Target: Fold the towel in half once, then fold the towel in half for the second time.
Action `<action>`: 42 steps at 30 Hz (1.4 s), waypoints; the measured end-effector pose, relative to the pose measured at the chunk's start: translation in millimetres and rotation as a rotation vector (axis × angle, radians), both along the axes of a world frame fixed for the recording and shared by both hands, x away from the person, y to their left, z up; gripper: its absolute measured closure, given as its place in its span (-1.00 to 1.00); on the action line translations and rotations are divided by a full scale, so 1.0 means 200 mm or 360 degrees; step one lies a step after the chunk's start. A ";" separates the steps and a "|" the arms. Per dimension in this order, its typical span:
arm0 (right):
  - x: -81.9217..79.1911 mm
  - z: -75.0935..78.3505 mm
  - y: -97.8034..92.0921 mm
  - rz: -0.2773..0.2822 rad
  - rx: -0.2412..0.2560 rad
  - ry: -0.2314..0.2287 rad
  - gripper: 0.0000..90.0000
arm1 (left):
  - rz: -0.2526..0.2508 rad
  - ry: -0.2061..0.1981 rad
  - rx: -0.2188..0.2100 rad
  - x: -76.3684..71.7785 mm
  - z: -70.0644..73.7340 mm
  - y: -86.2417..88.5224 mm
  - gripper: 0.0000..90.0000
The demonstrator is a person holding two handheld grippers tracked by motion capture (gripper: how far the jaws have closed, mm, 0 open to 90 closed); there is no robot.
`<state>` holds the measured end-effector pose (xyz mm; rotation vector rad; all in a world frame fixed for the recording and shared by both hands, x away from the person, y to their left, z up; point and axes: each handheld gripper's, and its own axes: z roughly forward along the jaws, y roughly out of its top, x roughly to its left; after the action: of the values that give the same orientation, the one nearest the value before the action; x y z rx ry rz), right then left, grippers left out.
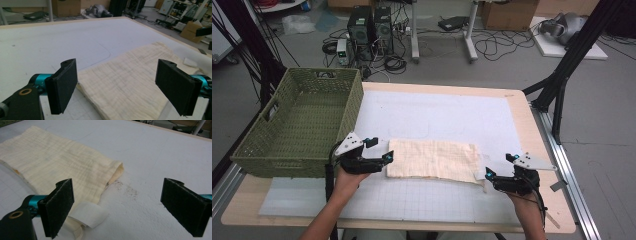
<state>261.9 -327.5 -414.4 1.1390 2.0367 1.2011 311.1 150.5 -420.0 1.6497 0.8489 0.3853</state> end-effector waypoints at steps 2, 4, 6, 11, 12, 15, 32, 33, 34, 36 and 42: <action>0.00 0.00 0.00 0.0000 -0.0001 0.0009 -0.76 | -0.0003 -0.0007 0.0010 0.00 0.00 -0.01 -0.60; 0.01 -0.01 0.00 0.0000 -0.0014 0.0013 -0.76 | -0.0009 -0.0009 0.0012 0.00 0.00 -0.01 -0.60; 0.01 -0.01 -0.01 0.0001 -0.0017 0.0009 -0.76 | -0.0010 -0.0011 0.0012 0.00 0.00 -0.01 -0.60; 0.01 0.00 0.00 0.0006 -0.0016 0.0008 -0.76 | -0.0019 0.0002 0.0009 0.00 0.00 -0.01 -0.59; 0.01 0.00 0.00 0.0004 -0.0015 0.0002 -0.76 | -0.0015 0.0006 0.0010 0.00 0.00 -0.01 -0.59; 0.01 0.00 0.00 0.0007 0.0005 0.0000 -0.76 | -0.0009 0.0013 0.0018 0.00 0.00 -0.01 -0.59; 0.00 -0.01 0.01 0.0043 -0.0008 0.0035 -0.76 | -0.0020 0.0051 -0.0063 0.05 0.03 0.00 -0.58; -0.01 -0.01 0.01 0.0037 0.0000 0.0032 -0.76 | -0.0019 0.0054 -0.0075 0.05 0.02 -0.01 -0.58; -0.01 0.00 0.00 0.0035 0.0011 0.0029 -0.76 | -0.0025 0.0063 -0.0062 0.06 0.02 -0.02 -0.57; 0.00 0.00 -0.01 0.0028 0.0034 0.0022 -0.76 | -0.0017 0.0056 -0.0069 0.09 0.03 -0.04 -0.57; 0.01 -0.01 -0.02 0.0059 0.0021 0.0057 -0.76 | -0.0009 0.0087 -0.0031 0.19 0.05 -0.09 -0.54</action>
<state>263.2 -332.1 -416.5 1.1410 2.0881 1.2221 350.0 132.6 -409.6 1.6507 0.8857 0.3286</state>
